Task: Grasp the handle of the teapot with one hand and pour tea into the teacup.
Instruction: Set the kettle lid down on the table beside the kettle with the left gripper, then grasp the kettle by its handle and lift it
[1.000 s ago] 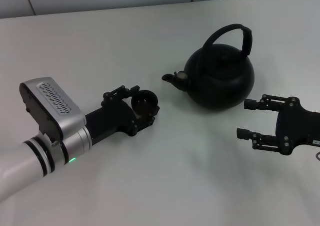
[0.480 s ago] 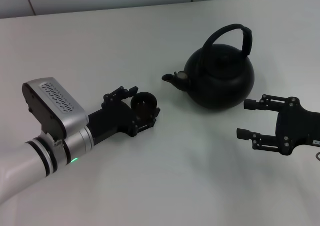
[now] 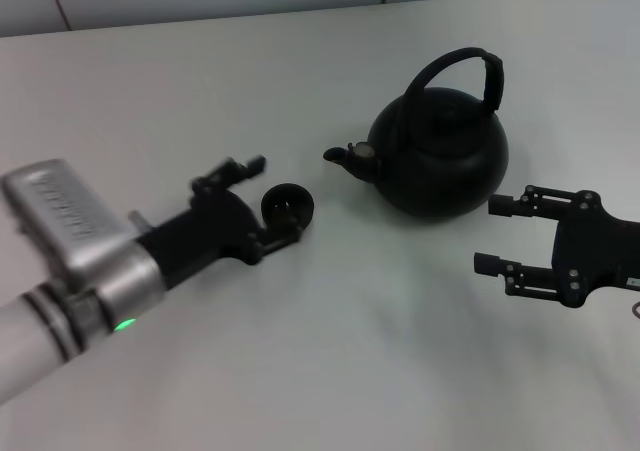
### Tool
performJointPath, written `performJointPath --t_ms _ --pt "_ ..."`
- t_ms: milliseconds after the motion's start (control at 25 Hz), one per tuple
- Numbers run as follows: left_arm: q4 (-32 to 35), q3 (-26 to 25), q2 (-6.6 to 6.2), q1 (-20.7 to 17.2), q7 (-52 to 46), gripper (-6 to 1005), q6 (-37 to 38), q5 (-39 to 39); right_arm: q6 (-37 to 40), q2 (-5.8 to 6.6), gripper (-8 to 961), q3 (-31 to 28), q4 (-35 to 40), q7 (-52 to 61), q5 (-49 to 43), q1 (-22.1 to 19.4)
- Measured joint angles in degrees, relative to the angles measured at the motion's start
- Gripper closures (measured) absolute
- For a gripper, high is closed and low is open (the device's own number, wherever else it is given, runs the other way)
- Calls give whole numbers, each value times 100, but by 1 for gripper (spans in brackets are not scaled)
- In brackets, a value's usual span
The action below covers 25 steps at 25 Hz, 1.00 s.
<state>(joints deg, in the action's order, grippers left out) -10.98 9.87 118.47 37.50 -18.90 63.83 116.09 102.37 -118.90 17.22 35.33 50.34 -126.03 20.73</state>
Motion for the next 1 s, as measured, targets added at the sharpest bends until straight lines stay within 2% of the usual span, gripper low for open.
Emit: performJointPath --t_ms 120,360,440,600,640,760,1000 --pt "534 56 -35 -321 -371 186 879 0 3 0 263 0 -1 2 29 -4" --pt "2201 585 -37 -1087 -1890 186 2747 9 13 5 262 -18 0 20 169 -39" --pt "2838 742 -49 -1454 -2376 186 3297 10 13 6 261 -18 0 19 284 -77" --pt "3203 862 -76 -1678 -2648 186 3535 9 16 8 262 -23 0 19 366 -104" --pt "3365 918 -125 -1844 -2767 186 3679 8 21 9 262 -27 4 19 385 -111" --pt "3414 926 -189 -1949 -2789 186 3826 -4 21 9 263 -41 8 22 386 -117" --pt "3516 1073 -201 -2038 -2712 186 3938 11 22 3 262 -62 9 26 387 -136"
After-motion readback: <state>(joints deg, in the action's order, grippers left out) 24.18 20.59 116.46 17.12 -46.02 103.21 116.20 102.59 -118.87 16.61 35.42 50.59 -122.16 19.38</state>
